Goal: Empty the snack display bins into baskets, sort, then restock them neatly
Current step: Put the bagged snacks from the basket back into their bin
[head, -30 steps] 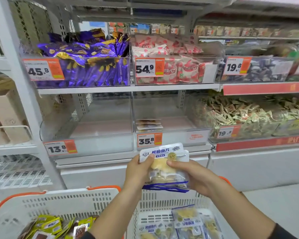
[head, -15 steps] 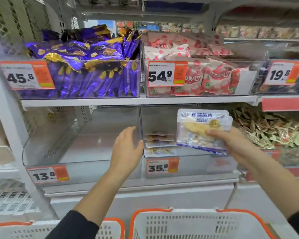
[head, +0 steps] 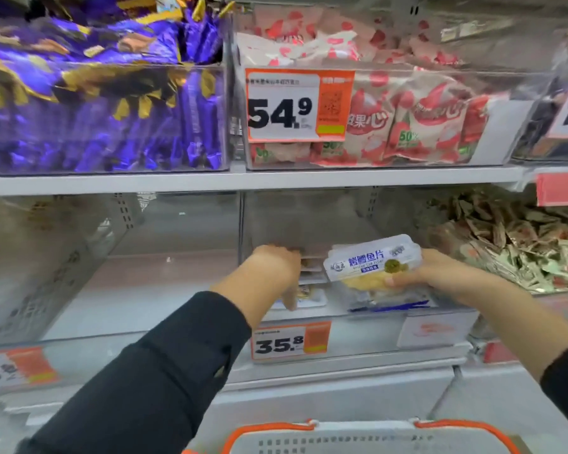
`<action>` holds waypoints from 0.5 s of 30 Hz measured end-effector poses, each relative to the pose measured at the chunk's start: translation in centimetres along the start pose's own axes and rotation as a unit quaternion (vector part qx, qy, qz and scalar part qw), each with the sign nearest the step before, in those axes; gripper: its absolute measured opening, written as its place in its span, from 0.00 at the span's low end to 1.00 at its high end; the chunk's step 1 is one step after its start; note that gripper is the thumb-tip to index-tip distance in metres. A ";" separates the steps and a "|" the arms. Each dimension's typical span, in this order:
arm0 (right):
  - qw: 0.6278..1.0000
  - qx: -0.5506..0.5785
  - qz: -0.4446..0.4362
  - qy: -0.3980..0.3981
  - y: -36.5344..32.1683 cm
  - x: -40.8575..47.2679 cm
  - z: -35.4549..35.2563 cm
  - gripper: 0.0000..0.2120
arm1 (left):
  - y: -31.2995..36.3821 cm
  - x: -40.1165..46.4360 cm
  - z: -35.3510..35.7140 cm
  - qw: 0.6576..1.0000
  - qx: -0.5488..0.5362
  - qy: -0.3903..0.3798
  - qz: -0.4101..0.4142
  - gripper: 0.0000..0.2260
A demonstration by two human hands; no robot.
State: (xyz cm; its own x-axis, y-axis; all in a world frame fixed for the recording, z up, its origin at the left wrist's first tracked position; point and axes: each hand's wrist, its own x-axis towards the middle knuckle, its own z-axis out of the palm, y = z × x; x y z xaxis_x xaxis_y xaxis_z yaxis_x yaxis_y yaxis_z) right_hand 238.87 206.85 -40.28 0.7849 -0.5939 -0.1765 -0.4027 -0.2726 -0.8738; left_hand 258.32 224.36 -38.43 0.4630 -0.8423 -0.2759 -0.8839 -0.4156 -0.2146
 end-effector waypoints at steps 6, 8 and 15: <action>0.999 -0.016 0.009 -0.037 1.0 1.3 -1.3 0.18 | 1.0 3.8 1.5 0.997 0.054 -0.059 0.006 0.57; 0.999 -0.008 -0.004 -0.035 0.8 1.4 -1.1 0.18 | 0.8 4.1 1.3 0.996 0.080 -0.037 0.030 0.52; 0.999 -0.002 -0.006 -0.042 1.2 1.7 -1.3 0.18 | 0.4 6.1 1.9 0.995 0.048 -0.047 0.069 0.49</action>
State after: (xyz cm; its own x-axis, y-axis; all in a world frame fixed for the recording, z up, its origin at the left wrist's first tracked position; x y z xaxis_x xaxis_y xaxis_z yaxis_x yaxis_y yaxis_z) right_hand 239.07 204.50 -41.01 0.8263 -0.5250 -0.2040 -0.3948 -0.2815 -0.8746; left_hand 260.91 219.70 -41.95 0.3463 -0.8516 -0.3934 -0.9310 -0.2603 -0.2560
